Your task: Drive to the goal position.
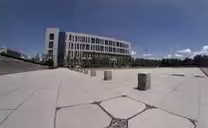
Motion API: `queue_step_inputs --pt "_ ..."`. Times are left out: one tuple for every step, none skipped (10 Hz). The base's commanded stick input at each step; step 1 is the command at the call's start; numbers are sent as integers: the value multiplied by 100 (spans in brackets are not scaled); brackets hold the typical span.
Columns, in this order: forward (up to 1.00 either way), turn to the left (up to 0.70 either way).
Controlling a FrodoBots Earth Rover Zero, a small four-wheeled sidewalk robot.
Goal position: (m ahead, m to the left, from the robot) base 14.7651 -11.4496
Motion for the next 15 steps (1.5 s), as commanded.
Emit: queue_step_inputs --pt "21 0" --pt "21 0" --pt "21 0" --pt "21 0" --pt "21 0" --pt "21 0" --pt "21 0" --pt "21 0" --pt "21 0" --pt "21 0" --pt "21 0" --pt "21 0" --pt "21 0" --pt "16 0" --pt "7 0"
